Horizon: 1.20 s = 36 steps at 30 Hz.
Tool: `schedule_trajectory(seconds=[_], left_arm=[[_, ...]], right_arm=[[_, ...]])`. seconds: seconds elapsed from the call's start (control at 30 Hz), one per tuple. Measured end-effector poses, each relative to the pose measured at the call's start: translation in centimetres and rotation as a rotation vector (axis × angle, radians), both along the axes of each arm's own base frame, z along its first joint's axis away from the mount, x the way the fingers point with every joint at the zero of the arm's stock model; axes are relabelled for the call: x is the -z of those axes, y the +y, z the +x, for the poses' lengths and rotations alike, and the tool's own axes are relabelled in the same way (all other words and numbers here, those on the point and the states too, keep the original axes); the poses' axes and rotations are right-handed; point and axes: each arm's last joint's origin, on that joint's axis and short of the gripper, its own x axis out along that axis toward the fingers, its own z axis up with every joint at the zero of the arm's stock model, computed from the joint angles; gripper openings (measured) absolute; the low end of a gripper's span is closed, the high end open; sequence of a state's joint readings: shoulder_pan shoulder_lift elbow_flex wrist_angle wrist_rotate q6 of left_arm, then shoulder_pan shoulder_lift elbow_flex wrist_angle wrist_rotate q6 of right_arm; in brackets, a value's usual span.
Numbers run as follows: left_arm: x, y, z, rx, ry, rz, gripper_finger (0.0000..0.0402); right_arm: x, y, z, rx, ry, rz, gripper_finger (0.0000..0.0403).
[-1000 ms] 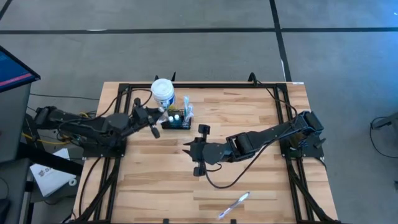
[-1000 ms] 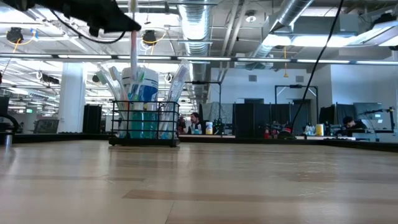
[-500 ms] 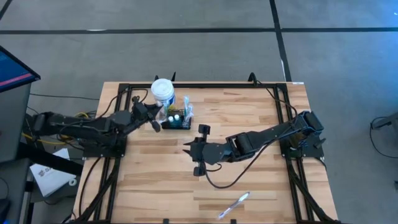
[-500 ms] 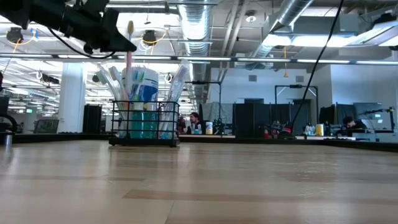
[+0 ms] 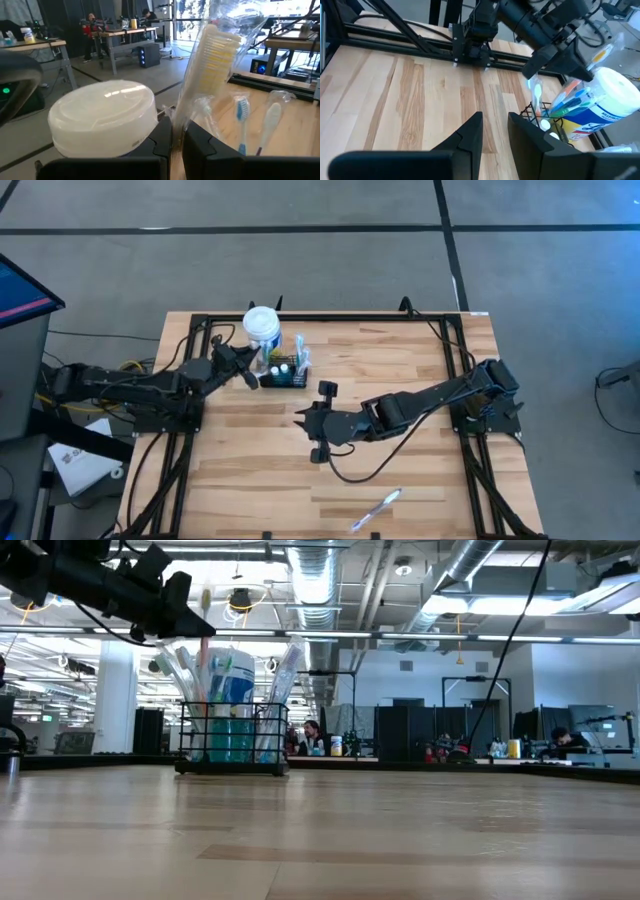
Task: Pick & Place toothbrushing station
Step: Put the orange toothbrush into the wire organizer
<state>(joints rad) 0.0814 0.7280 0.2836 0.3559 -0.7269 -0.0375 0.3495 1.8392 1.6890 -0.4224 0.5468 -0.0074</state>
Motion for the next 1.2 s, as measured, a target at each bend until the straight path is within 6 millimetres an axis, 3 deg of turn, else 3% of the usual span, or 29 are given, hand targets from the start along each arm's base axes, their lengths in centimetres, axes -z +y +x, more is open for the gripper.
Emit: schedule_trajectory(seconds=[0.73, 1.2], left_arm=[[3.5, 0.4, -1.0, -0.027, -0.026, -0.066, 0.0011], [4.6, 0.3, -1.4, -0.009, -0.028, -0.077, 0.0012]], right_arm=[[0.0, -0.5, 0.1, 0.017, 0.007, 0.003, 0.0082], [0.0, -0.8, 0.1, 0.023, 0.007, 0.004, 0.0082]])
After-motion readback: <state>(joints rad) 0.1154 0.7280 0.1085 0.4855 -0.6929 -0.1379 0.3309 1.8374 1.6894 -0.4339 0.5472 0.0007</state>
